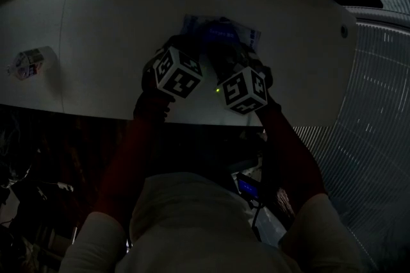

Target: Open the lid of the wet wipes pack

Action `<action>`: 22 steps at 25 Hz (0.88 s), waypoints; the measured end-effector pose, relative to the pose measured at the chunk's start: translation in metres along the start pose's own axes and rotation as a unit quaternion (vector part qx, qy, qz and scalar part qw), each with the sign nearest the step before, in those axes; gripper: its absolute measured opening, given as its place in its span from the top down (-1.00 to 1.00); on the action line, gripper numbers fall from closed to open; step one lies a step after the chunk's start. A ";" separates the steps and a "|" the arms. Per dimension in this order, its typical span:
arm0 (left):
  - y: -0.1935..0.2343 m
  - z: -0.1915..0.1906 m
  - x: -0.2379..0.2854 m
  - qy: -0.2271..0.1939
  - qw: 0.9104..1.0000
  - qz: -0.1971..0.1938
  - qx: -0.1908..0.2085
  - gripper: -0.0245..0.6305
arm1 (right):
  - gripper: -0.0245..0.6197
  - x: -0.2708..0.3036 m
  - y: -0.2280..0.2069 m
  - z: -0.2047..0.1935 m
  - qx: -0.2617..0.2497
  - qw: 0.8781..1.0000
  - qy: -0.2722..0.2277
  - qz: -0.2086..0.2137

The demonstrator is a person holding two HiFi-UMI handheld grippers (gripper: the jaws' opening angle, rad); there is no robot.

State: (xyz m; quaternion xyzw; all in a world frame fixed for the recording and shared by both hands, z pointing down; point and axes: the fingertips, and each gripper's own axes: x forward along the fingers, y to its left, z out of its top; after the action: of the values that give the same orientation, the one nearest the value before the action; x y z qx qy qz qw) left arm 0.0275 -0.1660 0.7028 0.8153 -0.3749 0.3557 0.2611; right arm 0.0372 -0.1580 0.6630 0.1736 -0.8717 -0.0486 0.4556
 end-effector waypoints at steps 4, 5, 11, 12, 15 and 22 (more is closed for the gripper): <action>0.000 0.000 -0.001 -0.001 1.000 -0.004 -0.004 0.92 | 0.80 -0.009 -0.009 0.011 -0.016 1.000 -0.009 -0.018; 0.000 0.000 -0.001 -0.003 1.000 -0.005 -0.005 0.92 | 0.80 -0.012 -0.014 0.014 -0.018 0.999 -0.014 -0.026; 0.001 0.001 -0.001 -0.009 1.000 -0.010 -0.017 0.92 | 0.80 -0.026 -0.055 0.037 -0.025 0.995 -0.047 -0.084; 0.000 0.001 0.000 -0.006 1.000 -0.011 -0.017 0.92 | 0.80 -0.025 -0.062 0.037 -0.028 0.994 -0.047 -0.091; 0.000 0.000 -0.001 -0.004 1.000 -0.014 -0.018 0.92 | 0.79 -0.020 -0.080 0.034 -0.041 0.992 -0.043 -0.113; 0.000 0.001 -0.001 -0.005 1.000 -0.012 -0.023 0.92 | 0.79 -0.022 -0.057 0.026 -0.078 0.994 -0.032 -0.075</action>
State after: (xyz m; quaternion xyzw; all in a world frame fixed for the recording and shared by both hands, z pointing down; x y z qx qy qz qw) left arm 0.0275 -0.1666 0.7019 0.8154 -0.3741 0.3399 0.2821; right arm 0.0425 -0.2053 0.6170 0.2011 -0.8638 -0.1561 0.4348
